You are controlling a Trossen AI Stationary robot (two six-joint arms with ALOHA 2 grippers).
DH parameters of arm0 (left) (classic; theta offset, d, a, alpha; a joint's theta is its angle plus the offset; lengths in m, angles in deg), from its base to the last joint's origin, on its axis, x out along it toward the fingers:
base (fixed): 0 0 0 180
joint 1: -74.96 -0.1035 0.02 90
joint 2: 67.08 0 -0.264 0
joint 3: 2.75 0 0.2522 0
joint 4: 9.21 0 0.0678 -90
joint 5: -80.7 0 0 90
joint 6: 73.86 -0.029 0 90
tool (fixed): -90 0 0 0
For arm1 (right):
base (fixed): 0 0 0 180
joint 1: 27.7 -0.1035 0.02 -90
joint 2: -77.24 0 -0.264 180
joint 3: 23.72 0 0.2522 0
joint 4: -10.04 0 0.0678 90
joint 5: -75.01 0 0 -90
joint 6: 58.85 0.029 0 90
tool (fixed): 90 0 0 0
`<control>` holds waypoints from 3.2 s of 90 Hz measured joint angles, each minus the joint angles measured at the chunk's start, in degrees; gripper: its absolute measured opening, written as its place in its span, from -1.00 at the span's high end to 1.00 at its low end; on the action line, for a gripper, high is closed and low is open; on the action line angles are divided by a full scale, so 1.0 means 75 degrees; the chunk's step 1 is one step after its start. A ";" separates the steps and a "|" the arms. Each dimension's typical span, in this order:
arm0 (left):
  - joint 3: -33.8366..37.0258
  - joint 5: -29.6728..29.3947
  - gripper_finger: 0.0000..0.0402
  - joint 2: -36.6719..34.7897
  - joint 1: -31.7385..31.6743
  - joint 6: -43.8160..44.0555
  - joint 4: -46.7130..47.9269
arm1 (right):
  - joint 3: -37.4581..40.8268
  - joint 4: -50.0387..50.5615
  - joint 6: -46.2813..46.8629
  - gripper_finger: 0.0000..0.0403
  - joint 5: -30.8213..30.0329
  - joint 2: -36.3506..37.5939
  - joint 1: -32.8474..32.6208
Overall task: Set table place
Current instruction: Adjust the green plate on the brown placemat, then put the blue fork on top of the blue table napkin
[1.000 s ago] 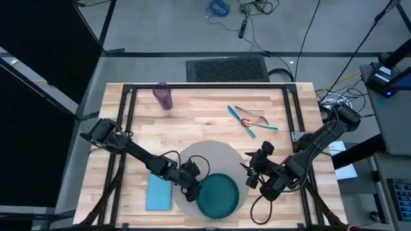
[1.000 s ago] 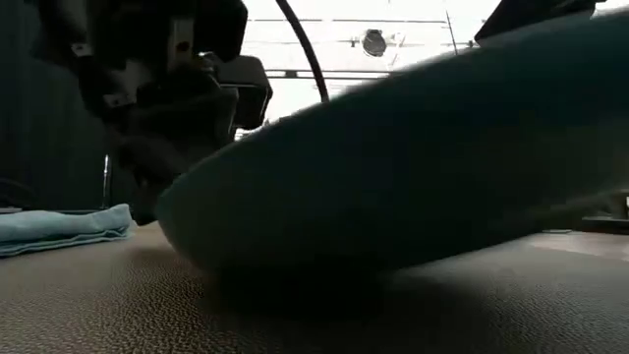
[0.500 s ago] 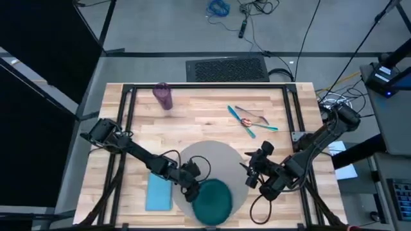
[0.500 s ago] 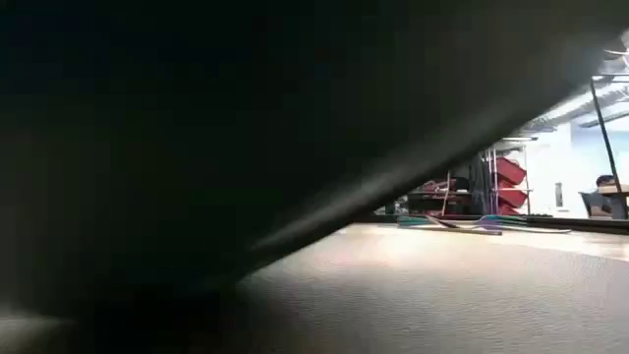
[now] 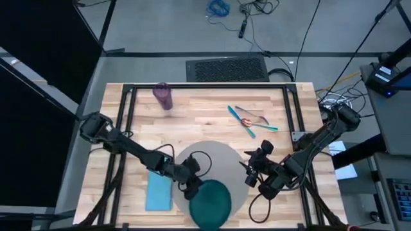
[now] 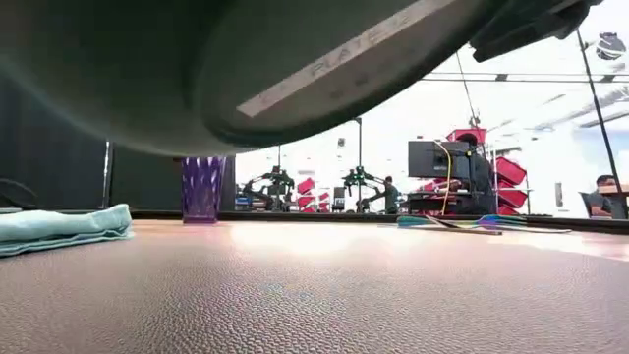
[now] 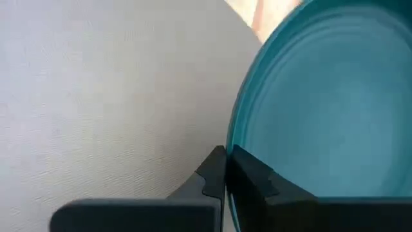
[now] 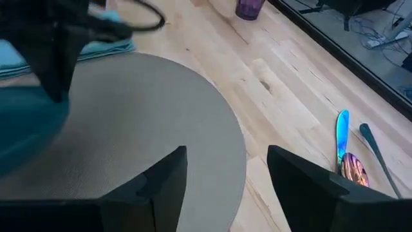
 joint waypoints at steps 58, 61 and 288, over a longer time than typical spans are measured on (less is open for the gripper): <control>-0.1690 0.0902 1.00 0.0214 -0.0713 -0.0945 0.3982 | 0.0002 -0.0062 -0.0457 0.00 0.0307 0.0000 0.0387; -0.1690 0.0970 1.00 0.0302 -0.0708 -0.0935 0.3935 | 0.0002 -0.0062 -0.0485 0.00 0.0310 0.0000 0.0384; -0.1686 0.1833 0.66 0.0758 -0.1629 -0.1649 0.2814 | 0.0005 -0.0137 -0.1647 0.00 -0.0434 0.0000 0.0396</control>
